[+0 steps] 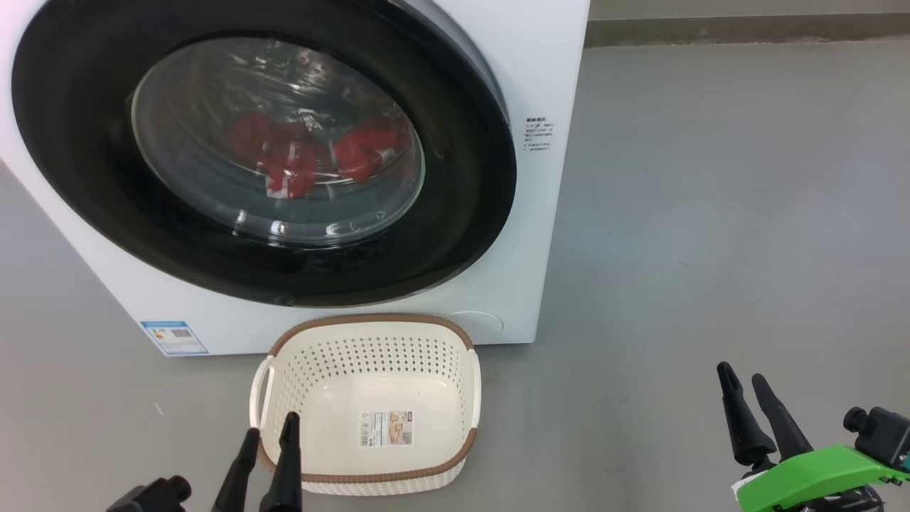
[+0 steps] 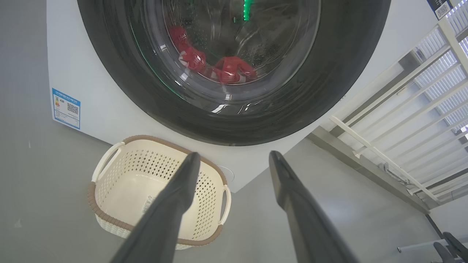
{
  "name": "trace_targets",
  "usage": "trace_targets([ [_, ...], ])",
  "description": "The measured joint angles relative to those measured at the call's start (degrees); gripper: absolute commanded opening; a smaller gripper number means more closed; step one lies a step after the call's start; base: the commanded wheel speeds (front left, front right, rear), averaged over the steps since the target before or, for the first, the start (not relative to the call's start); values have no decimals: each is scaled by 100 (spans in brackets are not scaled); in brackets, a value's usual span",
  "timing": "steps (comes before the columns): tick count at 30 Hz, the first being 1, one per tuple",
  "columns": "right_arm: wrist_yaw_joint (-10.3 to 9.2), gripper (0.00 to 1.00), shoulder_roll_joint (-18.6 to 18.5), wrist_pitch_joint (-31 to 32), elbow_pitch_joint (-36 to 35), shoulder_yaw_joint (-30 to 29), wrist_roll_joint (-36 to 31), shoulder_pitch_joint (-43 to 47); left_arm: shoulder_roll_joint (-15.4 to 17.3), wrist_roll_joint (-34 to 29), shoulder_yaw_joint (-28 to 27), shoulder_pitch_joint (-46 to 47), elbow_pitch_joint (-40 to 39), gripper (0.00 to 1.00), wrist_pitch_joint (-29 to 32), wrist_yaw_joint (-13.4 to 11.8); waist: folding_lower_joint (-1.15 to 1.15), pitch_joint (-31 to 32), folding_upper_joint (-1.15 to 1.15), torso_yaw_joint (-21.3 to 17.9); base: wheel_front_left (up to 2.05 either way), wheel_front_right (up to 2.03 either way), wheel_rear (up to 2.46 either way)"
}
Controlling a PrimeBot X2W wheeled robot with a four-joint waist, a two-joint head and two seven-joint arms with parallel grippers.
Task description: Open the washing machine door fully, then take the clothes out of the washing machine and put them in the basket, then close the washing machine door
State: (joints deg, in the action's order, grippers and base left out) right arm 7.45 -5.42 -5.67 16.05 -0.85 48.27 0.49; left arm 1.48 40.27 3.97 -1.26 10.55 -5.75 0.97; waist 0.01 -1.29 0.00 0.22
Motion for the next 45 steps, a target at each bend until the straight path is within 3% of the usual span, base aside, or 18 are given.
trace_targets([
  [35, 0, 100, -176, -602, -191, 45, -1849, 59, 62, -2535, 334, -3, -339, 100, -600, -303, 0, -111, 0, -5, 0, 0, 0],
  [45, 0, 100, -177, -757, -196, -70, -2263, 186, 82, -2966, 352, -11, -349, 100, -760, -355, 0, -130, 0, 1, 0, 0, 0],
])
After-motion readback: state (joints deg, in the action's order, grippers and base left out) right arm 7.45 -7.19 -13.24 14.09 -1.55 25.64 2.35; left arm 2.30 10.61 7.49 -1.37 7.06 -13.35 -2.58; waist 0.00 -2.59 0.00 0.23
